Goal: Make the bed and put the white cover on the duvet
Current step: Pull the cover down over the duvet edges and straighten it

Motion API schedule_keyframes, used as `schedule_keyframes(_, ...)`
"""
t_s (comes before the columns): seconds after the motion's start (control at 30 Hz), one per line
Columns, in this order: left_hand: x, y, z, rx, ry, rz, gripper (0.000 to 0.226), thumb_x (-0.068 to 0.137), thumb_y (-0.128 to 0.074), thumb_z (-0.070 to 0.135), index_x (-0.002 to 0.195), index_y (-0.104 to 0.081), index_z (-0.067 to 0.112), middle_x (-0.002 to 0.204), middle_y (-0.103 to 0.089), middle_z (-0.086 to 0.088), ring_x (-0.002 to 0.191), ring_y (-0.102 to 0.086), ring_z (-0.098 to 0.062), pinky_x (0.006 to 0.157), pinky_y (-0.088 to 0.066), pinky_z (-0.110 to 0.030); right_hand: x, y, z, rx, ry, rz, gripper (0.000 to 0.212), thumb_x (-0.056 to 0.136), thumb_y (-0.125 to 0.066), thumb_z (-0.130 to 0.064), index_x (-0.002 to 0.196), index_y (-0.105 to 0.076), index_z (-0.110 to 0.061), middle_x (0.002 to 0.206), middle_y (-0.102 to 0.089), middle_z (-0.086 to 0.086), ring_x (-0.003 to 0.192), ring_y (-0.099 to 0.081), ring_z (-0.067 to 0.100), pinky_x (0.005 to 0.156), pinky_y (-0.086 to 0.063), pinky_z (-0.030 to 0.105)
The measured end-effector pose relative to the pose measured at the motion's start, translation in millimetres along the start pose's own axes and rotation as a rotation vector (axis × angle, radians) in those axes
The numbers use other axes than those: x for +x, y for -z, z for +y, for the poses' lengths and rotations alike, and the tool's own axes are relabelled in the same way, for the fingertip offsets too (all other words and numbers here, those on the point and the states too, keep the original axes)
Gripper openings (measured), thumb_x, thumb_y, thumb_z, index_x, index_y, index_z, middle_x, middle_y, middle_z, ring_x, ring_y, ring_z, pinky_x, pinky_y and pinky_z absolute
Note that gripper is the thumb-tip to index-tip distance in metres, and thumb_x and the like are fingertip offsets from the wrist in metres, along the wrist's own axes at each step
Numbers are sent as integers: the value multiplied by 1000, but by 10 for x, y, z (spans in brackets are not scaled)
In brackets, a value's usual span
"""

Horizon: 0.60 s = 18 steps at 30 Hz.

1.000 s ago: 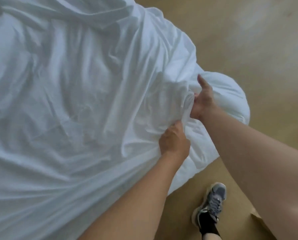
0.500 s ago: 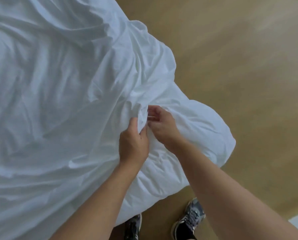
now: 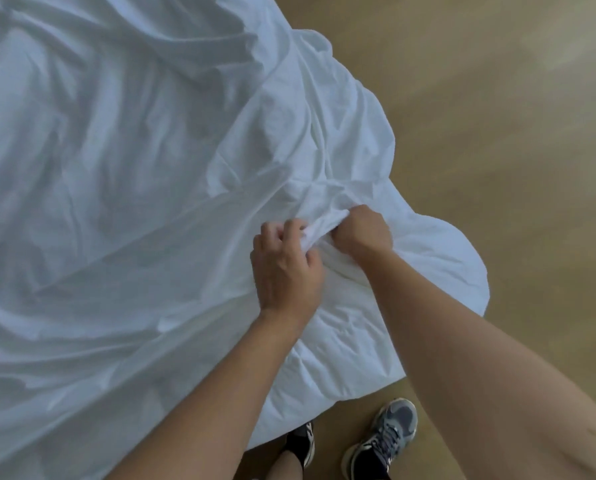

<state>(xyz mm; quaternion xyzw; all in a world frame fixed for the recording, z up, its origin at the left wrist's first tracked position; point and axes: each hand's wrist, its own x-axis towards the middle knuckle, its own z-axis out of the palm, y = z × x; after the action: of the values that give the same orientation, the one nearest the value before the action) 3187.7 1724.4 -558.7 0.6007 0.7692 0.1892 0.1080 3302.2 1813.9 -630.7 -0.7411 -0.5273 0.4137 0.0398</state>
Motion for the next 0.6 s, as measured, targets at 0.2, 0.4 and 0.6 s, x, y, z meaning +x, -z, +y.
schedule_keyframes(0.2,-556,-230,179,-309,243,-556,23,97,-53,30,97,-67,12,95,-68,-1,90,-62,-19,83,-53,-36,-8,80,60,-326,177,-20,26,97,-48,-23,115,-58,-8,120,-61,14,113,-57,36,83,-40,38)
schedule_keyframes(0.4,-289,-785,365,-664,623,-423,31,93,-59,31,109,-65,5,103,-71,-14,100,-67,-34,86,-56,-43,-19,163,159,-421,240,-105,28,97,-45,-20,121,-52,-6,118,-57,9,109,-55,31,85,-39,37)
schedule_keyframes(0.6,-229,-683,372,-783,674,-309,31,102,-51,25,122,-67,9,125,-68,-15,121,-60,-31,97,-47,-33,-64,359,380,-305,169,-266,30,102,-44,-23,115,-62,-3,118,-65,16,104,-61,34,80,-40,33)
